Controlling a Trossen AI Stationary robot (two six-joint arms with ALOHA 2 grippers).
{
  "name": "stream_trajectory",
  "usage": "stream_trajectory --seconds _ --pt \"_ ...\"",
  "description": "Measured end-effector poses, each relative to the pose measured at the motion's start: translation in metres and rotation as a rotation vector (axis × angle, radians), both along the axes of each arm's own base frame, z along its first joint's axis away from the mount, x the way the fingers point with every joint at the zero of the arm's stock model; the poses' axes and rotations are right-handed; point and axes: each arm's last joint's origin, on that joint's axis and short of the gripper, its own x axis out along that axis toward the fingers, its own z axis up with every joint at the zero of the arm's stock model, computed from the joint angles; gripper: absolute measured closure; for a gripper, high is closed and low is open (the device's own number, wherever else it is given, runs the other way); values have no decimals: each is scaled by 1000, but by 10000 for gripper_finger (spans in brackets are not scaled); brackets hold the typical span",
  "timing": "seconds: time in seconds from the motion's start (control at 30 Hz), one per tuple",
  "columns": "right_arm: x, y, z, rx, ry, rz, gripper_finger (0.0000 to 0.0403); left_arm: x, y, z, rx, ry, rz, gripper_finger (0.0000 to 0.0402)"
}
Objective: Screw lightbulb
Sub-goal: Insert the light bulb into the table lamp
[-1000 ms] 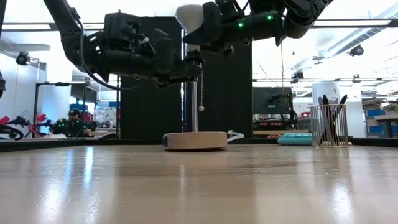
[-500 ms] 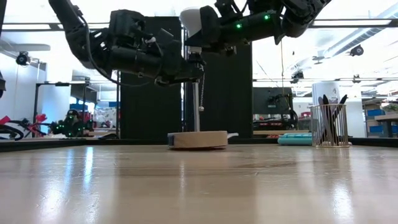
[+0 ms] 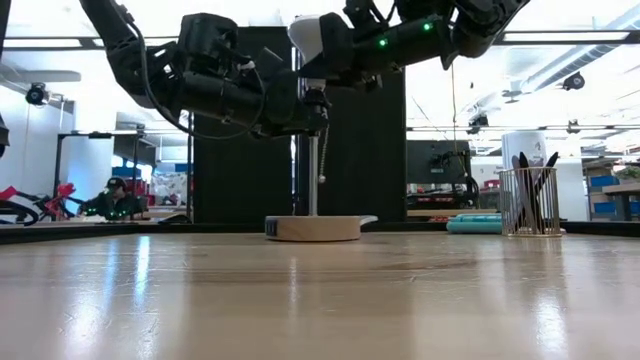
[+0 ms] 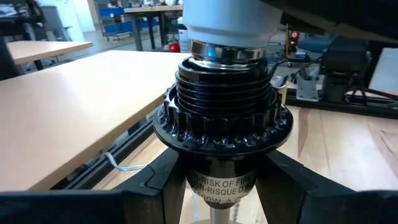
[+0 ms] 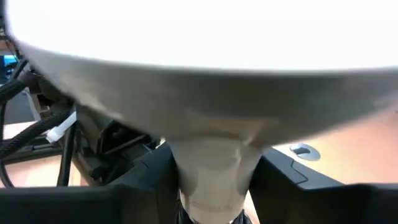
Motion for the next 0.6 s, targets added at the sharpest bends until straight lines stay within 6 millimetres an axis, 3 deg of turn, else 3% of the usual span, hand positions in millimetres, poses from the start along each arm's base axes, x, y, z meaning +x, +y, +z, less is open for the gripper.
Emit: stream_trajectory --seconds 0.6 --pt "-1 -6 1 2 -2 -58 249 4 2 4 14 37 40 248"
